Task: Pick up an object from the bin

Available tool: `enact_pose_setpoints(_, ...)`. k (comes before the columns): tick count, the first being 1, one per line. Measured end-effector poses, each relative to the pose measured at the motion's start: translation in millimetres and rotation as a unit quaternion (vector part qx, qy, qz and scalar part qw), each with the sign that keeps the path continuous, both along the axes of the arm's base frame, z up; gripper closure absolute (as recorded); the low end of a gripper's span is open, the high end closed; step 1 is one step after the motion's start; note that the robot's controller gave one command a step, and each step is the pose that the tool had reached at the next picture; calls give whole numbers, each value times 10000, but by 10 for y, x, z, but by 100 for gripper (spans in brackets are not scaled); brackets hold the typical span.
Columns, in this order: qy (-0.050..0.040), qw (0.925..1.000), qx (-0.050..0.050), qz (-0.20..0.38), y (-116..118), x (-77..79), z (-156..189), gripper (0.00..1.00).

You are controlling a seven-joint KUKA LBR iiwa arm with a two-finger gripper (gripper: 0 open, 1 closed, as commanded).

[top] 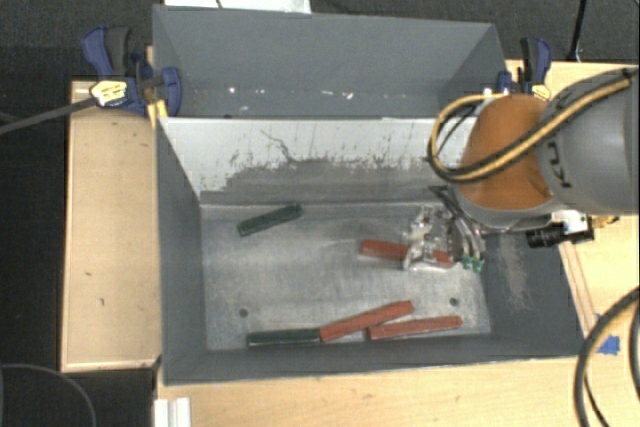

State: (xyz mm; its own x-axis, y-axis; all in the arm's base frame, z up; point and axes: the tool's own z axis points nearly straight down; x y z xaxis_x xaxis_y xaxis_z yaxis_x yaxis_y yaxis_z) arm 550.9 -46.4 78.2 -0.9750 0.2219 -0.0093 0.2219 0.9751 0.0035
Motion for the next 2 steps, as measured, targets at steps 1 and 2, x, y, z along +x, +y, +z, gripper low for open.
enact_pose_setpoints(1, 25, 10000, -4, 7, -2, -5, 73, 100)
enact_pose_setpoints(2, 45, 10000, -3, 9, -3, -10, 141, 100)
